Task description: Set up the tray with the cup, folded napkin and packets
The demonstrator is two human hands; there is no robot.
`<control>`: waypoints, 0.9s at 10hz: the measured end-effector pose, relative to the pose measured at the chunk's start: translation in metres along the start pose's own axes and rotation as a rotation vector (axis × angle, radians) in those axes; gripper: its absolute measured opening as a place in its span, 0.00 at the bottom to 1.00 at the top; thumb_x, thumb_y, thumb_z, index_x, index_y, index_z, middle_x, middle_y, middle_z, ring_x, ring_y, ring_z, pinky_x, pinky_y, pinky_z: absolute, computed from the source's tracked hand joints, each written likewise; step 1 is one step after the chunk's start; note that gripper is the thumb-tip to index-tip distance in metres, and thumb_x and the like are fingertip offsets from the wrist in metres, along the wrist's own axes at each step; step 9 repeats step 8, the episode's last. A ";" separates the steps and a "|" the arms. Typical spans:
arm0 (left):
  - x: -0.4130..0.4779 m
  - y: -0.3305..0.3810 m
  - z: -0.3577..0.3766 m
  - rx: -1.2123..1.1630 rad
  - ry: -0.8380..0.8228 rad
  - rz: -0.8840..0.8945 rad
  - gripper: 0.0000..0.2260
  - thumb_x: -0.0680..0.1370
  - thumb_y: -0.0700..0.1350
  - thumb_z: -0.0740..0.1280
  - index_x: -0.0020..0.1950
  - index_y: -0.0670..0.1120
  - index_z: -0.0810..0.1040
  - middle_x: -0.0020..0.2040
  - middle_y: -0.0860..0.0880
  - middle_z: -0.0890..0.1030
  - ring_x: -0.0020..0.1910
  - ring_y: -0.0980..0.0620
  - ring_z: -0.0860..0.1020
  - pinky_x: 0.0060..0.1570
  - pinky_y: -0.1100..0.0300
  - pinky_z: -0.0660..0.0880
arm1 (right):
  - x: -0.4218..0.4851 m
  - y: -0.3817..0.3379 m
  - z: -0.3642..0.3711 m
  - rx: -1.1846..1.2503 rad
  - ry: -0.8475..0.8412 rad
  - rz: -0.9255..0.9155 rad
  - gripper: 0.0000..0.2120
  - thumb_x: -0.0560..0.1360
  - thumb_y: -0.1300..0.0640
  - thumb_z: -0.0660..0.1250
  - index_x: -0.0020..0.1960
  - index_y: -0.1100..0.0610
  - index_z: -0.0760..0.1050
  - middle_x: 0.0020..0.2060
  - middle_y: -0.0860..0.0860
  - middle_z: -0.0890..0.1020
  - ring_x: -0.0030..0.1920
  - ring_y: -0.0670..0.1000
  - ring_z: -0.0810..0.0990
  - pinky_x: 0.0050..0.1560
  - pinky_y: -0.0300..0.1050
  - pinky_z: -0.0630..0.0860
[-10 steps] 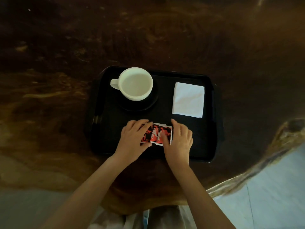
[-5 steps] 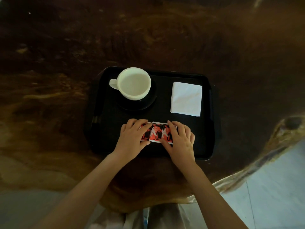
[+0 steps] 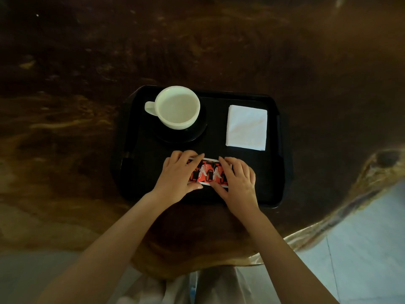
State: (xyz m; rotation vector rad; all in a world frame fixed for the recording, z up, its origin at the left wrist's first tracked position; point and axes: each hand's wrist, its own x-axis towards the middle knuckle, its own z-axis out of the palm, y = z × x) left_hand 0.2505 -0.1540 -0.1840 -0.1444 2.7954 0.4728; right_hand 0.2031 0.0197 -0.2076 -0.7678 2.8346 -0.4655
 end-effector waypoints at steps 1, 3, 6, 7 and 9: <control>0.002 -0.001 -0.001 -0.006 0.007 0.006 0.35 0.71 0.56 0.69 0.74 0.51 0.58 0.70 0.50 0.61 0.67 0.48 0.59 0.67 0.52 0.58 | 0.000 0.000 0.001 0.011 0.006 -0.002 0.29 0.72 0.42 0.63 0.69 0.53 0.67 0.63 0.52 0.74 0.66 0.55 0.68 0.67 0.56 0.63; 0.003 -0.003 0.000 -0.028 0.041 0.009 0.34 0.70 0.56 0.70 0.72 0.50 0.62 0.69 0.49 0.64 0.66 0.48 0.61 0.65 0.52 0.60 | -0.001 0.001 0.000 0.034 0.005 -0.014 0.29 0.72 0.42 0.64 0.70 0.53 0.66 0.64 0.53 0.73 0.66 0.55 0.67 0.68 0.55 0.61; 0.001 -0.003 -0.007 0.001 0.029 -0.002 0.35 0.69 0.57 0.70 0.72 0.50 0.60 0.68 0.49 0.64 0.66 0.49 0.61 0.65 0.53 0.61 | -0.001 0.001 -0.011 0.141 -0.085 0.013 0.31 0.74 0.42 0.63 0.73 0.51 0.60 0.68 0.50 0.67 0.70 0.51 0.62 0.72 0.50 0.54; -0.001 -0.004 -0.019 -0.047 0.056 -0.024 0.33 0.70 0.54 0.71 0.72 0.50 0.62 0.67 0.49 0.66 0.65 0.49 0.63 0.64 0.55 0.63 | -0.004 0.004 -0.023 0.247 -0.086 0.097 0.30 0.75 0.44 0.63 0.73 0.52 0.60 0.68 0.50 0.67 0.70 0.50 0.62 0.71 0.50 0.57; -0.004 -0.008 -0.038 -0.154 -0.008 -0.028 0.27 0.71 0.49 0.70 0.69 0.50 0.67 0.65 0.48 0.69 0.65 0.49 0.65 0.63 0.55 0.66 | -0.005 0.009 -0.041 0.238 -0.093 0.177 0.30 0.75 0.46 0.64 0.73 0.53 0.59 0.68 0.51 0.67 0.70 0.50 0.62 0.70 0.50 0.61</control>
